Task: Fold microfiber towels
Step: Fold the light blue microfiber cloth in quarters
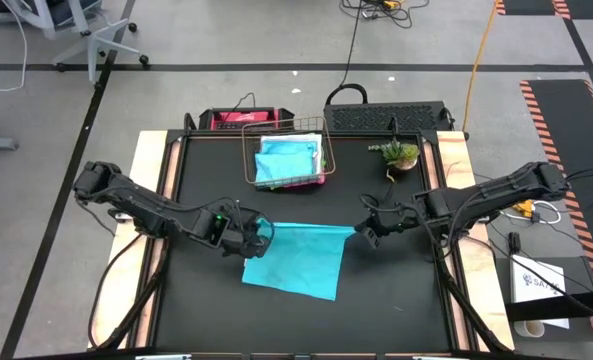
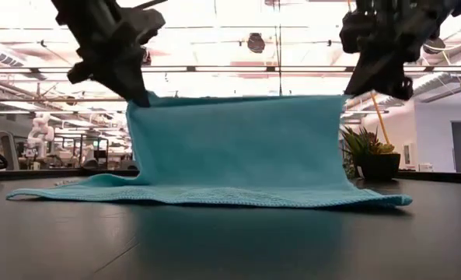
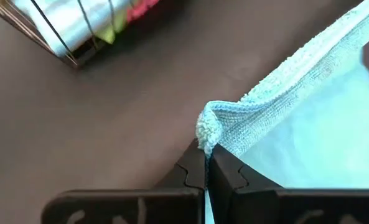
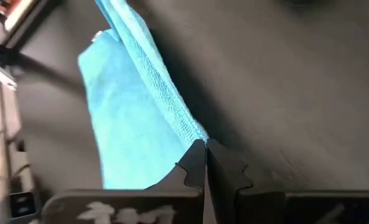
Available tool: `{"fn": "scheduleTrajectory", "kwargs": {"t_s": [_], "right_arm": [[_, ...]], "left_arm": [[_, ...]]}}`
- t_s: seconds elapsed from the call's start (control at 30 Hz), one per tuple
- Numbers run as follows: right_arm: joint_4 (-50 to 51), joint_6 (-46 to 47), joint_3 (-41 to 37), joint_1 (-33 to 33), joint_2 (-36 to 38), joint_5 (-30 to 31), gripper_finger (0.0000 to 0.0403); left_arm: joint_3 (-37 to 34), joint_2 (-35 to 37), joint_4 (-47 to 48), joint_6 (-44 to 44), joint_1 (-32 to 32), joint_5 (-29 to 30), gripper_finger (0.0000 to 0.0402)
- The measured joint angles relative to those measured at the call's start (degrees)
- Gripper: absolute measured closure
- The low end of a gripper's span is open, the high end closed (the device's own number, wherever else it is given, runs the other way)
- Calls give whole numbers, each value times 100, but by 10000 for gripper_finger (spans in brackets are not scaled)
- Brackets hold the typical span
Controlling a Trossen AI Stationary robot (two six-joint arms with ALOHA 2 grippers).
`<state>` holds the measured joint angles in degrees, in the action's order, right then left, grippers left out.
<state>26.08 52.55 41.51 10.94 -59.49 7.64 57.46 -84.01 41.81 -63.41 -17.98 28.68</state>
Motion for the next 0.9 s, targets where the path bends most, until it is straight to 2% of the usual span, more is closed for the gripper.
{"fn": "scheduleTrajectory", "kwargs": {"t_s": [0.13, 0.33, 0.43, 0.67, 0.77, 0.9], "right_arm": [[-742, -86, -277, 2, -370, 124, 403], [-1508, -3, -496, 4, -937, 106, 403], [-1721, 66, -496, 19, -1000, -144, 403], [-2377, 410, -496, 462, -994, -621, 403], [-2457, 658, -496, 738, -996, -592, 403], [-2488, 964, -496, 1099, -1040, -439, 403]], "left_arm": [[-228, 0, -217, 319, 34, 456, 399], [-339, -2, -356, 1208, 189, 699, 399], [-340, -2, -359, 1429, 222, 486, 399], [-340, -2, -137, 1270, -100, -395, 399], [-340, -2, -101, 1030, -342, -642, 399], [-362, -2, -132, 693, -766, -671, 399]]}}
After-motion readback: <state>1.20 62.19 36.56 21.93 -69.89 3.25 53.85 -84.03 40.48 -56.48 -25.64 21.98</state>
